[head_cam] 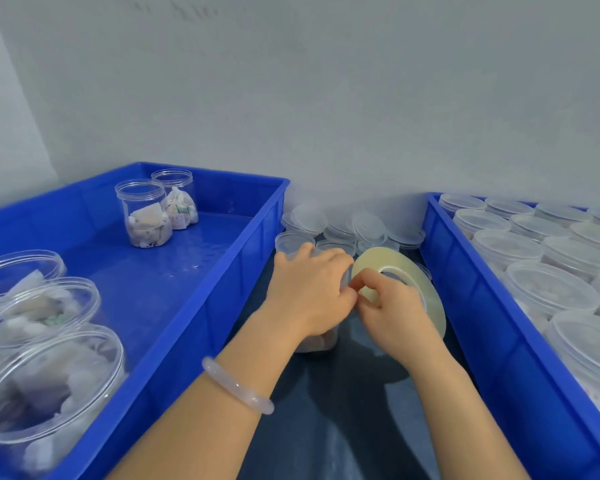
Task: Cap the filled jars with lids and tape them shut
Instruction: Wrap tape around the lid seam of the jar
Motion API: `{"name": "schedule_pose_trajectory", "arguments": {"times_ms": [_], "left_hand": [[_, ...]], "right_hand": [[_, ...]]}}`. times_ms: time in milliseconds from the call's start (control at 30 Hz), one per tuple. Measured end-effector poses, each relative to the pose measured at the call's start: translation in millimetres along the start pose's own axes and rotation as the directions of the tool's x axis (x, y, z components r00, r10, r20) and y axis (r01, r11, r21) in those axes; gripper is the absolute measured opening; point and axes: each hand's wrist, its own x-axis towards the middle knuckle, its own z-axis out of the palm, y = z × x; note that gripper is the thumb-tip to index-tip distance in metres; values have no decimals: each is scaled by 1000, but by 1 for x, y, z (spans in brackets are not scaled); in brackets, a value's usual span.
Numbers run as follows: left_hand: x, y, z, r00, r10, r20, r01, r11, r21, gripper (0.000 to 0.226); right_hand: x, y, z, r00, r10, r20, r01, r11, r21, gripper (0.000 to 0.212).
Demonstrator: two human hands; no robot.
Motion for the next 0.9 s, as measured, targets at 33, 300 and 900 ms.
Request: {"name": "schedule_pose_trajectory", "arguments": {"times_ms": [33, 300, 900], "left_hand": [[-2, 1, 2, 999, 13, -49, -13, 1000, 11, 40], [4, -11, 7, 989, -90, -121, 98, 994, 58, 29], [5, -23, -7, 892, -418, -172, 24, 422, -906, 41]], "right_hand": [[-2, -2, 1, 1000, 0, -4, 0, 1000, -1, 14], [-36, -14, -4, 994, -29, -106, 32, 999, 29, 23], [-36, 24, 12, 996, 89, 1, -88, 985, -148, 52]]}}
